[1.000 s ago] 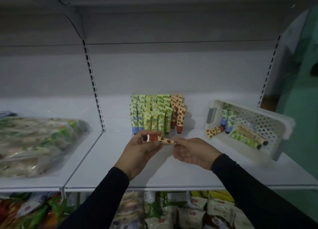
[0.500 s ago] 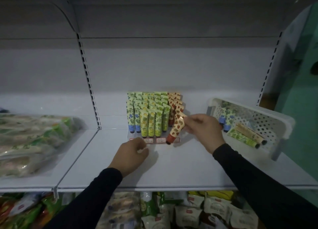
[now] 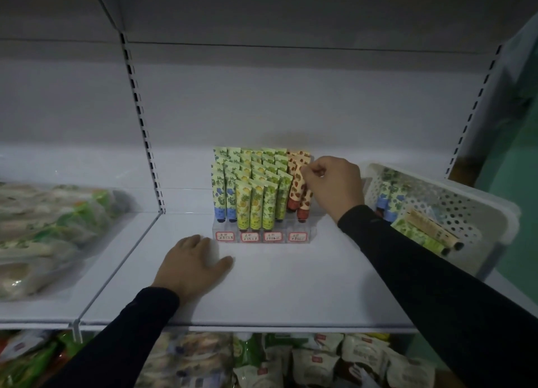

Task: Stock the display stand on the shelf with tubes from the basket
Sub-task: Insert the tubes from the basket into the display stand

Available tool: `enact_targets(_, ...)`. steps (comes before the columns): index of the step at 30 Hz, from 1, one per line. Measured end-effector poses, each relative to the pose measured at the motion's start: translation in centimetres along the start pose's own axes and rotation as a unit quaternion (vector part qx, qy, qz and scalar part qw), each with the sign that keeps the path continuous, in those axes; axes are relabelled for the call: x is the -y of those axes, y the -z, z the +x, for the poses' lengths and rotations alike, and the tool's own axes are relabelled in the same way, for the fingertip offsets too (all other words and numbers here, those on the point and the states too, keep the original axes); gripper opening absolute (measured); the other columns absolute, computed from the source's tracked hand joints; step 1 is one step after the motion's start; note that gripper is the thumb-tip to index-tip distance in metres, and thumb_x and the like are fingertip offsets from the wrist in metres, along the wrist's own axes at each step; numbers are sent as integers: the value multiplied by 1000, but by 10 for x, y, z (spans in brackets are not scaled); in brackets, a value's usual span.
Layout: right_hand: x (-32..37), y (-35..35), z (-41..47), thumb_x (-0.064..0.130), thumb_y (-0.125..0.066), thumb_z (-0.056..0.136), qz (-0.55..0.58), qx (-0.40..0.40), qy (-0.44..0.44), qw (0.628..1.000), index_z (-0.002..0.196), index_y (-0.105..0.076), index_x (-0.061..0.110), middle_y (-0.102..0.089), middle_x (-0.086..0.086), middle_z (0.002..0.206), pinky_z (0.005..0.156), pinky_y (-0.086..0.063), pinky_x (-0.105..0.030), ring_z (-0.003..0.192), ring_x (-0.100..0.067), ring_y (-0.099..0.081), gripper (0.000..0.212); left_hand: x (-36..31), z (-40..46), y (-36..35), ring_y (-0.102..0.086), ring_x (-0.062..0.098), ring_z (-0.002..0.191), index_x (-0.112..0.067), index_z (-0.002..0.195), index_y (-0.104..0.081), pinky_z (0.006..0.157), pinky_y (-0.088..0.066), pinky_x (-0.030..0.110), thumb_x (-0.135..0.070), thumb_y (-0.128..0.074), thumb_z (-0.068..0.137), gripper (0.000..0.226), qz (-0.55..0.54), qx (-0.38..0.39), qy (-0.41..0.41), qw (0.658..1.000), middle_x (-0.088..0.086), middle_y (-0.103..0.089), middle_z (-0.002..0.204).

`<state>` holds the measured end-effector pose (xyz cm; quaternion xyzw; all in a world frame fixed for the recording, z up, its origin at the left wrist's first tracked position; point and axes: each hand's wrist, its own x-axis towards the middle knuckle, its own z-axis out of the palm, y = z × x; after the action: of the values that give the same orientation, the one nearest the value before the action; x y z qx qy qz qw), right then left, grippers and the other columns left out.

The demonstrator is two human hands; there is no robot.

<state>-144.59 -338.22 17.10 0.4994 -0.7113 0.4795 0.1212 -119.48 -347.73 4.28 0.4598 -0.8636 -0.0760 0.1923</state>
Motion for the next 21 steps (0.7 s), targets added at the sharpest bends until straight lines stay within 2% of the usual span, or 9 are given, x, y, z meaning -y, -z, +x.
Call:
enact_targets(3, -2, -7, -2, 25, -63, 91, -16, 0, 2, 1000, 85, -75, 10, -72, 0, 79, 65, -36, -15, 69, -6, -54, 20, 1, 1, -1, -46, 16, 94, -24, 77, -46, 86, -40, 33, -75, -33, 76, 53, 5, -2, -10, 1000, -8, -48, 86)
enact_targets(10, -7, -21, -6, 27, -61, 92, -49, 22, -1, 999, 87, -75, 12, -73, 0, 82, 68, -43, -19, 74, -13, -64, 21, 1, 1, -1, -46, 17, 90, -21, 75, -46, 83, -38, 32, -73, -33, 75, 54, 2, -10, -27, 1000, -7, -48, 83)
enact_targets(15, -7, -22, -4, 27, -61, 93, -48, 22, 4, 999, 85, -75, 10, -74, -3, 80, 72, -51, -25, 75, -17, -66, 23, -2, 0, 0, -51, 21, 102, -17, 84, -56, 88, -39, 31, -72, -33, 74, 60, 9, -16, -24, 1000, -2, -57, 100)
enact_targets(21, -3, -21, -2, 25, -60, 93, -63, 32, 8, 997, 84, -75, 6, -73, -6, 79, 68, -44, -22, 76, -20, -65, 26, 5, 4, -6, -47, 17, 97, -22, 81, -48, 87, -38, 32, -74, -32, 76, 54, 16, -7, -27, 999, -6, -49, 88)
